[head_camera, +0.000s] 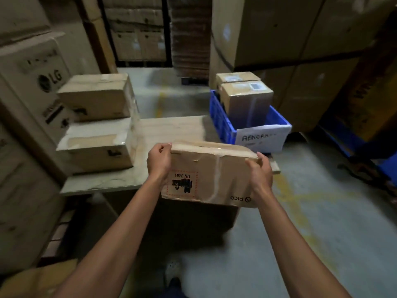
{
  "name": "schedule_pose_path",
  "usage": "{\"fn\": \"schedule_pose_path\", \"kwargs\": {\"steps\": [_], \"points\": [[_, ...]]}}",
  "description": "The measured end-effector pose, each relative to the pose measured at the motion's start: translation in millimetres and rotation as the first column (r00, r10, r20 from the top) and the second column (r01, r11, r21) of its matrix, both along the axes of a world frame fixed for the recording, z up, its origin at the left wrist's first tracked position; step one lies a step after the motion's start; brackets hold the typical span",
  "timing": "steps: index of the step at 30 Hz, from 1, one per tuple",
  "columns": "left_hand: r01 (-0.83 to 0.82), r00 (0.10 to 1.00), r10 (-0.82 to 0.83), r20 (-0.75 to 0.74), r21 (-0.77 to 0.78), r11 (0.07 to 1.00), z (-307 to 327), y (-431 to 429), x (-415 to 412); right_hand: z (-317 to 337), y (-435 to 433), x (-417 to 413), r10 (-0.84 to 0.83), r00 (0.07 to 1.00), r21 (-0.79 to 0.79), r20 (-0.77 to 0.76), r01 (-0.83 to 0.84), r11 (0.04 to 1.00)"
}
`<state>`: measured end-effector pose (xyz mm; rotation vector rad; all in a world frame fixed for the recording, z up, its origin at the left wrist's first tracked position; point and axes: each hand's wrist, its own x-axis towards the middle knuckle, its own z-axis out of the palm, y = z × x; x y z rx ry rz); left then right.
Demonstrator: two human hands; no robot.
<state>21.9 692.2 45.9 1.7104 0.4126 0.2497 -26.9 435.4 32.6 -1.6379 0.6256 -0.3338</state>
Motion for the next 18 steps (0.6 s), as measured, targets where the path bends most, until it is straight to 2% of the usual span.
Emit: {"fn": "schedule_pose_path", "kwargs": {"steps": [3,9,18], "points": [[-0.073,0.997,0.073,0.026,0.009,0.997,-8.0,30.8,5.8,-4.4,23.7,29.5,0.078,0.996,0.085,0.037,-0.081,0.993],[-0.161,0.987,0.161,0.025,0.014,0.987,-62.6,66.5,38.5,-41.4,51.6,89.1,0.156,0.987,0.158,-0.039,-0.148,0.976],[-0.147,0.985,0.144,-0.095,-0.024,0.989,-132.1,104.2,153.8,-91.7,83.6,214.5,0.247,0.953,0.065,-0.178,-0.239,0.969]]}}
